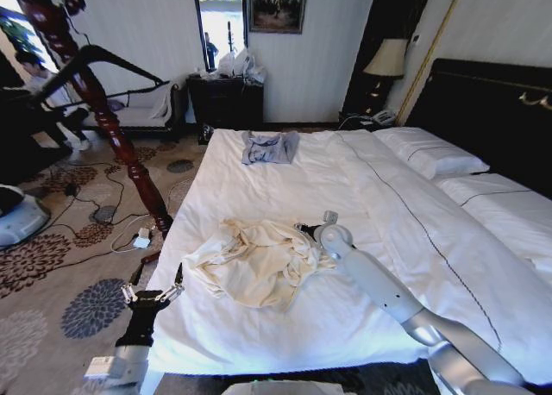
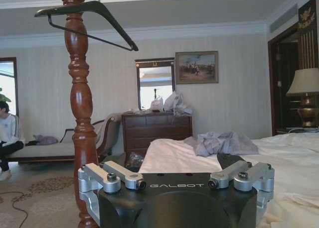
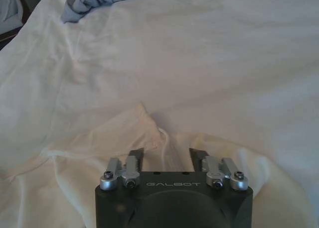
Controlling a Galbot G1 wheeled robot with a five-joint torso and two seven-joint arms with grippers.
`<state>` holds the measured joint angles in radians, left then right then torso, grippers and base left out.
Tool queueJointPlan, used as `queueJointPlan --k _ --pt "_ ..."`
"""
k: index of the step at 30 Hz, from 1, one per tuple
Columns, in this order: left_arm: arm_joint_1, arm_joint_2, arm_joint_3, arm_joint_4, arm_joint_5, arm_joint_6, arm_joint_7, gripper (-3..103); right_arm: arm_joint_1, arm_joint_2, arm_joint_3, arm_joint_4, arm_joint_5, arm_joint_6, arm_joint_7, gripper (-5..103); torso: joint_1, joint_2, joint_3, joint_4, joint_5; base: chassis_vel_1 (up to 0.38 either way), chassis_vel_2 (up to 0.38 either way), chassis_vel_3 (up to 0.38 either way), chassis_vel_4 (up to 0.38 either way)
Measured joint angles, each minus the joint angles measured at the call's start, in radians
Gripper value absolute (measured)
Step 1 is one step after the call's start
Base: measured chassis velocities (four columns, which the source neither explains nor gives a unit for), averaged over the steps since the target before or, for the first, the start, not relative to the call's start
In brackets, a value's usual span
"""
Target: Pick up the clothes from the bed and hang them on the clothes hanger.
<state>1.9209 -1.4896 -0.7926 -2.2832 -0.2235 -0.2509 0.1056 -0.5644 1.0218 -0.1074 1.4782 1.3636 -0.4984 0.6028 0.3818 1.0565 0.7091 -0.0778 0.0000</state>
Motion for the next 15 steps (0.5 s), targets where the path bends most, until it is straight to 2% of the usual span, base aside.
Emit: queueJointPlan --k 3,4,5,6,9,10,11,12,14,15 --pt "-0.001 -0.002 0.0 0.005 0.0 -0.002 -0.002 100 -0.004 -0.009 -0.001 0.008 -0.014 -0.006 -0.014 51 0.0 0.0 0.0 0.0001 0.0 0.0 0.0 0.0 0.0" --pt "-0.001 -0.004 0.0 0.008 0.0 -0.002 -0.003 100 -0.007 -0.013 -0.003 0.012 -0.026 -0.008 -0.024 41 0.0 0.0 0.0 0.0 0.0 0.0 0.0 0.0 0.0" --pt "-0.001 -0.005 0.0 0.012 0.001 -0.004 -0.005 100 -0.009 -0.018 -0.006 0.016 -0.044 -0.009 -0.037 41 0.0 0.0 0.0 0.0001 0.0 0.0 0.0 0.0 0.0" --pt "-0.001 -0.007 0.0 0.014 0.001 -0.006 -0.005 100 -0.011 -0.024 -0.01 0.019 -0.072 -0.009 -0.054 30 0.0 0.0 0.0 0.0 0.0 0.0 0.0 0.0 0.0" --pt "-0.001 -0.008 -0.001 0.017 0.001 -0.008 -0.006 100 -0.013 -0.031 -0.014 0.02 -0.116 0.0 -0.082 30 0.0 0.0 0.0 0.0 0.0 0.0 0.0 0.0 0.0" --pt "-0.001 -0.009 -0.002 0.018 0.001 -0.009 -0.007 100 -0.013 -0.034 -0.015 0.021 -0.137 0.013 -0.097 19 0.0 0.0 0.0 0.0 0.0 0.0 0.0 0.0 0.0" --pt "-0.002 -0.009 -0.003 0.02 0.001 -0.009 -0.008 100 -0.013 -0.037 -0.016 0.022 -0.156 0.034 -0.119 19 0.0 0.0 0.0 0.0 0.0 0.0 0.0 0.0 0.0" --pt "-0.003 -0.009 -0.004 0.023 0.001 -0.009 -0.009 100 -0.013 -0.039 -0.014 0.025 -0.169 0.05 -0.139 8 0.0 0.0 0.0 0.0 0.0 0.0 0.0 0.0 0.0" --pt "-0.004 -0.01 -0.004 0.025 0.001 -0.01 -0.009 100 -0.013 -0.041 -0.012 0.028 -0.176 0.063 -0.156 8 0.0 0.0 0.0 0.0001 0.0 0.0 0.0 0.0 0.0" --pt "-0.005 -0.01 -0.004 0.028 0.001 -0.01 -0.01 100 -0.012 -0.044 -0.008 0.031 -0.18 0.076 -0.174 2 0.0 0.0 0.0 0.0001 0.0 0.0 0.0 0.0 0.0"
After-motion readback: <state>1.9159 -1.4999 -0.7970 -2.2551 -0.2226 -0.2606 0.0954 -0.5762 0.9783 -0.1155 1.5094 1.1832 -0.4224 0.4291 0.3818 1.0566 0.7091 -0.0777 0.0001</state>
